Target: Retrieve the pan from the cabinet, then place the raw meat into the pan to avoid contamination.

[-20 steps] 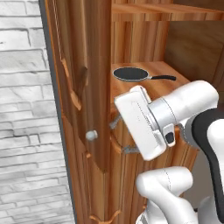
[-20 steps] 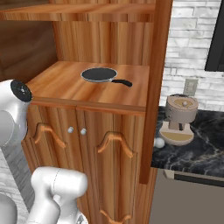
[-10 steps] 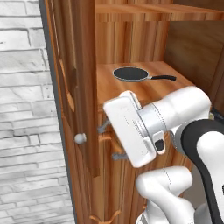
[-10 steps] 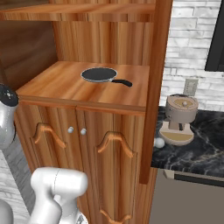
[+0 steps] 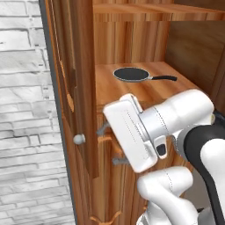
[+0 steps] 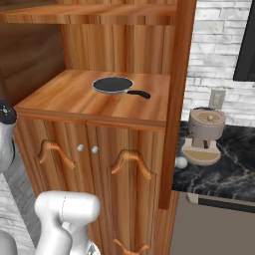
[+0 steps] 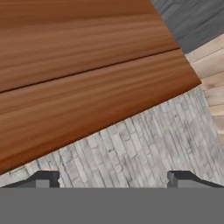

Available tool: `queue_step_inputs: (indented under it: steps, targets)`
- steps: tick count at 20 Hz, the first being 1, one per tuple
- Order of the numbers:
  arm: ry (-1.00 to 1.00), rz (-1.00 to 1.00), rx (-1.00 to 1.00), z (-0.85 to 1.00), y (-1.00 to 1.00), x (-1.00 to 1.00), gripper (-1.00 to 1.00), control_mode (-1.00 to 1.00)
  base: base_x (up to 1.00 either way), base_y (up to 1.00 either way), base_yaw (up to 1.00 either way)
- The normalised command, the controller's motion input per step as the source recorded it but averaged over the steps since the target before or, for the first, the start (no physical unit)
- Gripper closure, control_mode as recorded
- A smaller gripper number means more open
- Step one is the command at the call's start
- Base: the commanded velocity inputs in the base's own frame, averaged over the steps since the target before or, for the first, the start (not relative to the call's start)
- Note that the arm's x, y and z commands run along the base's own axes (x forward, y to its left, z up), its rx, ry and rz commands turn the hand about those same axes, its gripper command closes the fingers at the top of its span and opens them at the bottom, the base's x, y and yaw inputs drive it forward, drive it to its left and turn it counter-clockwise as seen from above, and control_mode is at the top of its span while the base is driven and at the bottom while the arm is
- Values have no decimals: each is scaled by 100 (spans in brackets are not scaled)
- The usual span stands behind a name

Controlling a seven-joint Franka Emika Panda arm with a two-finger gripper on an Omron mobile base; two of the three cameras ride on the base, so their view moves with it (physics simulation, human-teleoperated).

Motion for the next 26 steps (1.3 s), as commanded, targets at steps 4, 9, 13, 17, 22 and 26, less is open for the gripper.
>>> queue_step_inputs:
  steps: [4,9,13,17,22,26]
  targets:
    - [0,0,0,0,-20,-38,-100,-100,0,0,0]
    - [-1,0,-8,0,-52,-26,-100,-100,0,0,0]
    - [-4,0,-21,0,-44,-6,-100,-100,0,0,0]
    - [-6,0,-31,0,-39,3,-100,-100,0,0,0]
    - [-7,0,-39,0,-28,15,-100,-100,0,0,0]
    - [-14,4,-46,0,-21,18,-100,-100,0,0,0]
